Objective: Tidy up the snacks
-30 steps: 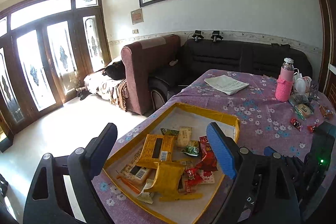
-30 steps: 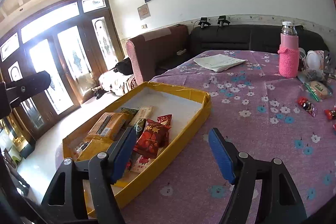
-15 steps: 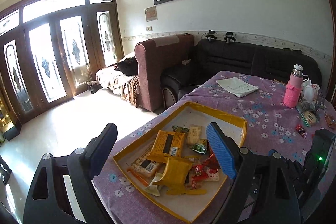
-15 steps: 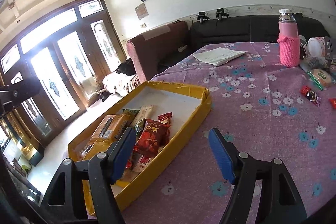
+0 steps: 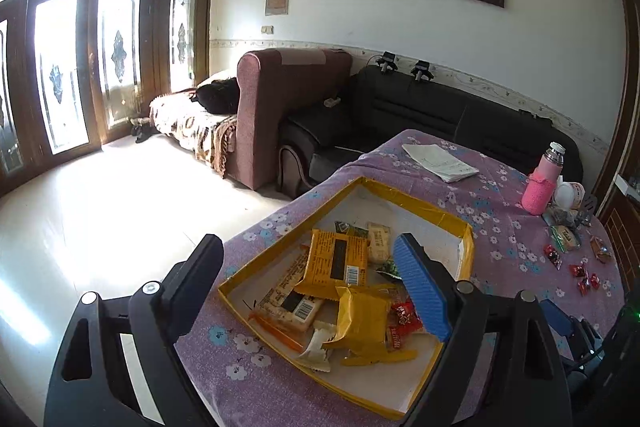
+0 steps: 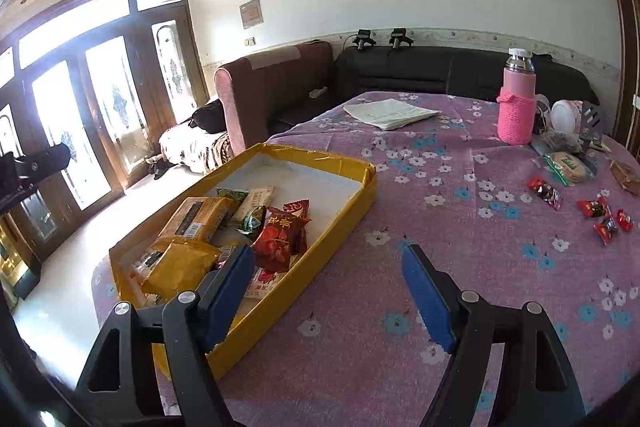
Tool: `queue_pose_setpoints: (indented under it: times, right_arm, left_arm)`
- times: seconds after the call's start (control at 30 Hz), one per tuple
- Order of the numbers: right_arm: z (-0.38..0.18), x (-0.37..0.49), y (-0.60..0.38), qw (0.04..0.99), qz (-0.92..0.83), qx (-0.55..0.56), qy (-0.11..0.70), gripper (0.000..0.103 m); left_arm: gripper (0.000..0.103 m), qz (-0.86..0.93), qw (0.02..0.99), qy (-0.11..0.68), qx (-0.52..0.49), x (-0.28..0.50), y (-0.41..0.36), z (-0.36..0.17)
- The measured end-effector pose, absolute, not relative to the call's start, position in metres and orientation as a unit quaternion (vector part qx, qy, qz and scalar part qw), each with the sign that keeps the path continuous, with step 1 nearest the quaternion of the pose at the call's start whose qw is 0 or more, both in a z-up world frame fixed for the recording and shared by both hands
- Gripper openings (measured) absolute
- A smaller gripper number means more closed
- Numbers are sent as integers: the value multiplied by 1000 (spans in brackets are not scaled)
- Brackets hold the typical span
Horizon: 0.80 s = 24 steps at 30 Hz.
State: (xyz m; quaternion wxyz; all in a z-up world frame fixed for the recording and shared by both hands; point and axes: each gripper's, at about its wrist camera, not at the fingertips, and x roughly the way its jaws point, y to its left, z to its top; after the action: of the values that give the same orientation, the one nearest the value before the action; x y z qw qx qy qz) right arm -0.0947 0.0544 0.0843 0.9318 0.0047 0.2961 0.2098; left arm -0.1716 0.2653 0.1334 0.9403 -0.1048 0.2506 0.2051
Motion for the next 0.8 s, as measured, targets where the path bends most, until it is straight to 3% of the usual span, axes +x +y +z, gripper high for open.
queue_pose_setpoints:
  times: [0.47,0.8]
  right_arm:
    - [66,-94,131,905,254,-72,334,78]
    - [76,-113,108,908,271,-50,314,78]
  left_arm:
    - [88,214,921,284,-156,-157,310,98]
    - [88,244,943,202,-106,-191,271,139]
